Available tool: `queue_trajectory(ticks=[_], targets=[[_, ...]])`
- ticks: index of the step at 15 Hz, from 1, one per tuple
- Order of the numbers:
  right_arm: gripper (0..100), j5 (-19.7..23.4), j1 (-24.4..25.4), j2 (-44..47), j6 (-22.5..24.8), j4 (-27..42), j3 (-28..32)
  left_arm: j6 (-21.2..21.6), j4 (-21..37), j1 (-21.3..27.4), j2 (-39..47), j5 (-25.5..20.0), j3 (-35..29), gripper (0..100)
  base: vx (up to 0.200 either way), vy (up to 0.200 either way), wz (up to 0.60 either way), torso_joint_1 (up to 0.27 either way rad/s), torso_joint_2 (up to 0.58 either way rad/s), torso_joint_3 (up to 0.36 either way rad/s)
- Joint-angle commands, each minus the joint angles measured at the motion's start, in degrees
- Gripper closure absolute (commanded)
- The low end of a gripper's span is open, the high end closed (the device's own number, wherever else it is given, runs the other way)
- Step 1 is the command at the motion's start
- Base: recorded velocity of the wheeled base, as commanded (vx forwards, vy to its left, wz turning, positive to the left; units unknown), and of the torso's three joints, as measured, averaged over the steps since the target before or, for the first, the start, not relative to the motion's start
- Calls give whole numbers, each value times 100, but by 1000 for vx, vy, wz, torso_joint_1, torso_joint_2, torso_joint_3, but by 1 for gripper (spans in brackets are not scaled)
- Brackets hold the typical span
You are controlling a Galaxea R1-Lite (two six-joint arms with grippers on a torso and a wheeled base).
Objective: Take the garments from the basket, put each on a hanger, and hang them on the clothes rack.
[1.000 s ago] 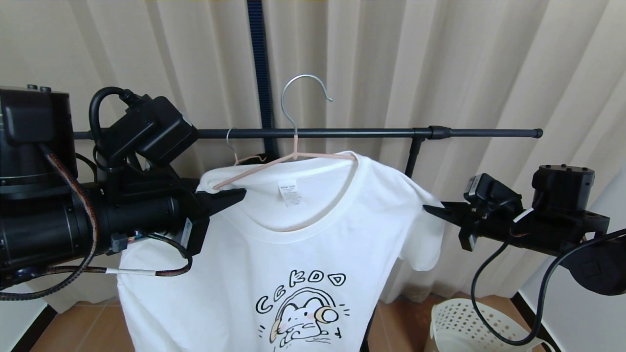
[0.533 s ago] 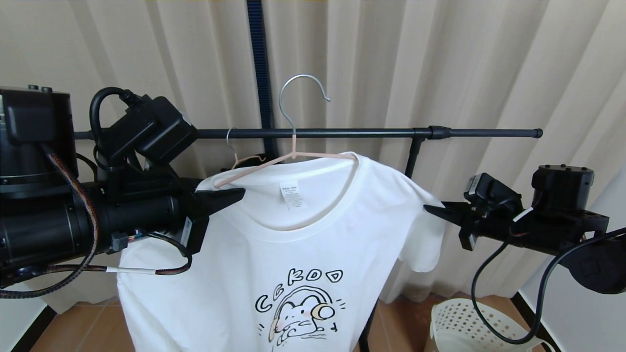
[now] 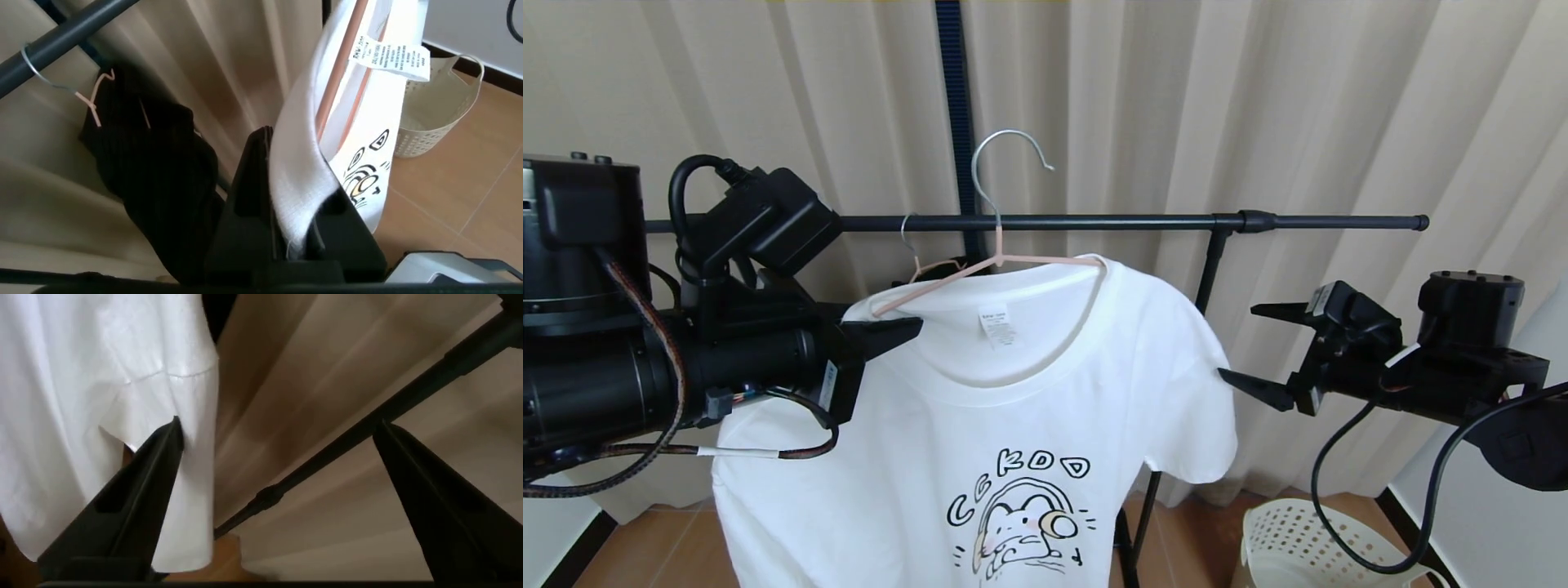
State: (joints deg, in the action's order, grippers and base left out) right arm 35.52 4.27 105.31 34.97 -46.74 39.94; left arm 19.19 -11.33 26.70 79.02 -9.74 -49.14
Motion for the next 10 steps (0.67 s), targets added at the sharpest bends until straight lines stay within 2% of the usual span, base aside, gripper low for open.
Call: queue_trajectory(ticks=[1,4,7,10], targets=[[0,7,13,-134,-61,-2,-3,-38,-1,-103,26,-2,36,100,0,0,0,0,0,0],[0,16,66,-275,-237,-46,14,-284,-1,-209,149,7,45,100,0,0,0,0,0,0],[0,-10,347,-714,-1212,-55,23,-574,-36,-244,518,350,-43,100,0,0,0,0,0,0],[0,-10,356,-881,-1335,-55,14,-864,-116,-130,878,710,-280,100,0,0,0,0,0,0]])
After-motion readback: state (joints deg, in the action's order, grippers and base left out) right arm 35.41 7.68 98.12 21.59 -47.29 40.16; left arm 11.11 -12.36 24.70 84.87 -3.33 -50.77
